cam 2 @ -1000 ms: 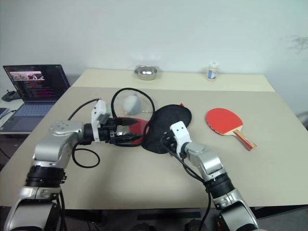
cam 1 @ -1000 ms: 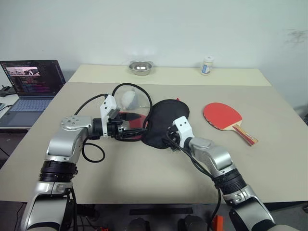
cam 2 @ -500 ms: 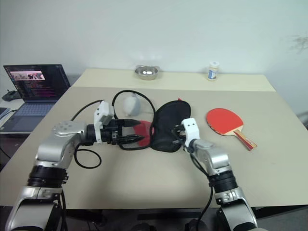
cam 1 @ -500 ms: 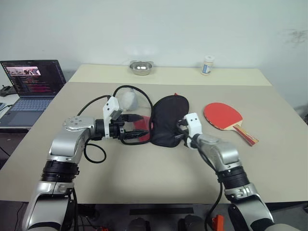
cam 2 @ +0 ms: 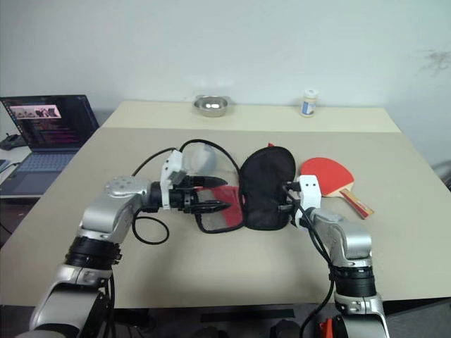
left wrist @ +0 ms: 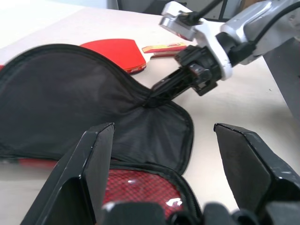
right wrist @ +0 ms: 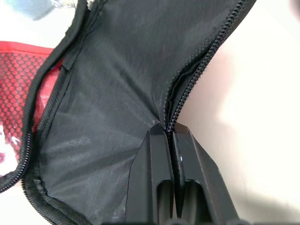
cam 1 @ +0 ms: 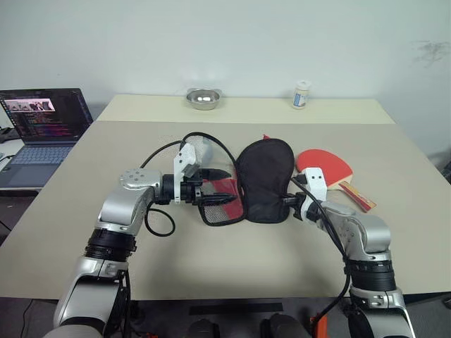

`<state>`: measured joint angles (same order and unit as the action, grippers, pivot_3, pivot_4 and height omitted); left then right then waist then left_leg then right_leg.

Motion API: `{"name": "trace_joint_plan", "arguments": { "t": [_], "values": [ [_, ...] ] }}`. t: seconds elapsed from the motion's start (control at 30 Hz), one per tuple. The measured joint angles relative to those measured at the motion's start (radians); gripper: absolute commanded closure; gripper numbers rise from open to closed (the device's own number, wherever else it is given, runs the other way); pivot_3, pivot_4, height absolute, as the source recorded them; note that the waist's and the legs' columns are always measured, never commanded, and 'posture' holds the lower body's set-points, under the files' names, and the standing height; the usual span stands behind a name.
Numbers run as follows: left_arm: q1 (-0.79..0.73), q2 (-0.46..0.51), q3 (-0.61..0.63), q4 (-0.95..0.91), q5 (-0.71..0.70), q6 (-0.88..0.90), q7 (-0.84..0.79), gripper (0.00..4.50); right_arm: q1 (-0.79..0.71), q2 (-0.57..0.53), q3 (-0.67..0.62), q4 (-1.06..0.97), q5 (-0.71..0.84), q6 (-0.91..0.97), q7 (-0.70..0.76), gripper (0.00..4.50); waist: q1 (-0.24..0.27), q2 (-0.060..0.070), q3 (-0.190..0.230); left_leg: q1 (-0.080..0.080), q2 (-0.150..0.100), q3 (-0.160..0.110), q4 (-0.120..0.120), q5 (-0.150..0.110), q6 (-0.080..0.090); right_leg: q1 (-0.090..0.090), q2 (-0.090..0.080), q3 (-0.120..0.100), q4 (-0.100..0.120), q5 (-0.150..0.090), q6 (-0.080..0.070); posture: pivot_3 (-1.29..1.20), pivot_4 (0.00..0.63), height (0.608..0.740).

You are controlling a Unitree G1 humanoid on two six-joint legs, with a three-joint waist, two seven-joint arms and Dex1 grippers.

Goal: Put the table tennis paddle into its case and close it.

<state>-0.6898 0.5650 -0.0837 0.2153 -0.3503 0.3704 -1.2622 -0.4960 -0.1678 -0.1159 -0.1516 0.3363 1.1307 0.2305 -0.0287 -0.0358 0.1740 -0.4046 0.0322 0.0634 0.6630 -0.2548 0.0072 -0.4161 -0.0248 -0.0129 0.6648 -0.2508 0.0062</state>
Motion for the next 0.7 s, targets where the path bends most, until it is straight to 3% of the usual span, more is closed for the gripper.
{"name": "trace_joint_plan", "arguments": {
  "t": [0.1, 0.2, 0.43, 0.57, 0.7],
  "values": [
    [-0.01, -0.001, -0.009, 0.019, 0.001, -0.009, -0.014, 0.8, 0.001, -0.011, -0.002, 0.0, 0.001, 0.009, 0.004, 4.47, 0.0, 0.0, 0.0, 0.0, 0.0, 0.0, 0.0, 0.0, 0.0, 0.0, 0.0, 0.0, 0.0, 0.0, 0.0, 0.0, 0.15, 0.74],
    [-0.011, -0.002, -0.011, 0.025, 0.001, -0.012, -0.016, 0.8, -0.002, -0.014, -0.002, 0.005, 0.001, 0.005, 0.005, 3.86, 0.0, 0.0, 0.0, -0.001, 0.0, 0.0, 0.0, 0.0, 0.0, -0.001, 0.0, 0.0, 0.0, 0.0, 0.0, 0.0, 0.15, 0.74],
    [-0.01, -0.005, -0.014, 0.025, 0.001, -0.024, -0.015, 0.8, -0.044, -0.083, 0.001, 0.03, -0.005, -0.03, 0.016, 1.39, 0.0, 0.0, 0.0, -0.005, 0.0, 0.0, 0.001, 0.0, 0.0, -0.005, 0.001, 0.0, 0.0, 0.0, 0.0, 0.0, 0.15, 0.74],
    [-0.001, -0.005, -0.013, 0.015, -0.002, -0.024, -0.013, 0.8, -0.057, -0.207, 0.006, 0.009, -0.012, -0.037, 0.058, 0.02, 0.0, 0.0, 0.0, -0.008, -0.001, 0.0, 0.001, 0.0, 0.0, -0.006, 0.001, 0.0, -0.001, 0.0, 0.0, 0.0, 0.15, 0.74],
    [0.019, -0.002, -0.005, -0.026, -0.011, 0.001, 0.002, 0.8, -0.049, -0.384, -0.028, -0.082, 0.017, -0.036, 0.161, 0.02, 0.002, 0.001, 0.0, -0.01, -0.001, -0.001, 0.001, 0.0, 0.0, -0.007, 0.001, -0.001, -0.002, 0.0, 0.0, 0.0, 0.15, 0.74]
  ]
}}
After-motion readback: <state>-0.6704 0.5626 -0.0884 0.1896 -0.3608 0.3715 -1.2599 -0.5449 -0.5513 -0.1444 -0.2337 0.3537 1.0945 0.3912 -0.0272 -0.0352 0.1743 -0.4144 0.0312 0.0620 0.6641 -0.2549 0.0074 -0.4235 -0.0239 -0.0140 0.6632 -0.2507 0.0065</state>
